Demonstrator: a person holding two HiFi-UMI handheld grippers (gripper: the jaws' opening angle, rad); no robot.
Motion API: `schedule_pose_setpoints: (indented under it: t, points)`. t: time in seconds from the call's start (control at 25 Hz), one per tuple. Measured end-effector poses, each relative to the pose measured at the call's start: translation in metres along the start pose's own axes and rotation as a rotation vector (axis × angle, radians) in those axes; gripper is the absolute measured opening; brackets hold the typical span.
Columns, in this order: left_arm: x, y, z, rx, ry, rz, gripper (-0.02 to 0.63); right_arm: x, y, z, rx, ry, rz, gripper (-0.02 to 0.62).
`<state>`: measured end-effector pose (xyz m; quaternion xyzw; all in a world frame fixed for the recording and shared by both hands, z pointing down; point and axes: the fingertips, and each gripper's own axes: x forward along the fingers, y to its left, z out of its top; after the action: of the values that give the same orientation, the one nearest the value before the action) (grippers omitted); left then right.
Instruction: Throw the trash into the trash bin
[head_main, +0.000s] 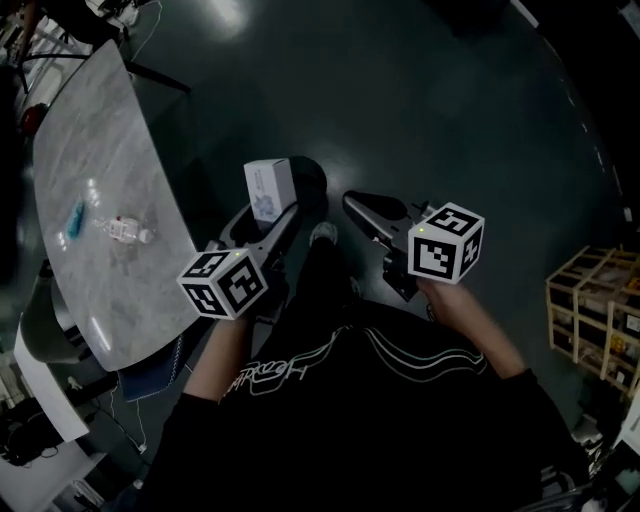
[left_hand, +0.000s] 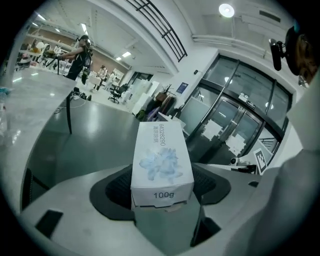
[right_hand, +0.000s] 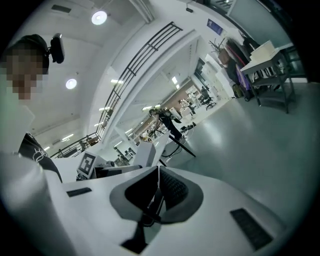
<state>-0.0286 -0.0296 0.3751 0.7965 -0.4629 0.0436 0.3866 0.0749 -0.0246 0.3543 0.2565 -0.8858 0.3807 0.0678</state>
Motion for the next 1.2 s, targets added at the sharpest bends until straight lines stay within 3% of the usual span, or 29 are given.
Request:
schedule_pose_setpoints:
  t: [0.16, 0.44, 0.64, 0.84, 1.2]
  points:
    - [0.038, 0.028, -0.006, 0.027, 0.087, 0.012, 0.327, 0.02, -0.031, 0.002, 0.054, 0.025, -0.032, 0.035]
    - [0.101, 0.113, -0.043, -0.058, 0.217, 0.076, 0.327, 0.076, -0.097, -0.014, 0.145, 0.108, -0.08, 0.036]
    - [0.138, 0.17, -0.087, -0.123, 0.311, 0.135, 0.327, 0.108, -0.128, -0.042, 0.203, 0.198, -0.09, 0.035]
    - [0.185, 0.222, -0.134, -0.123, 0.435, 0.15, 0.327, 0.139, -0.166, -0.069, 0.258, 0.268, -0.105, 0.035]
    - [0.23, 0.296, -0.235, -0.112, 0.69, 0.258, 0.327, 0.162, -0.22, -0.112, 0.373, 0.333, -0.119, 0.035]
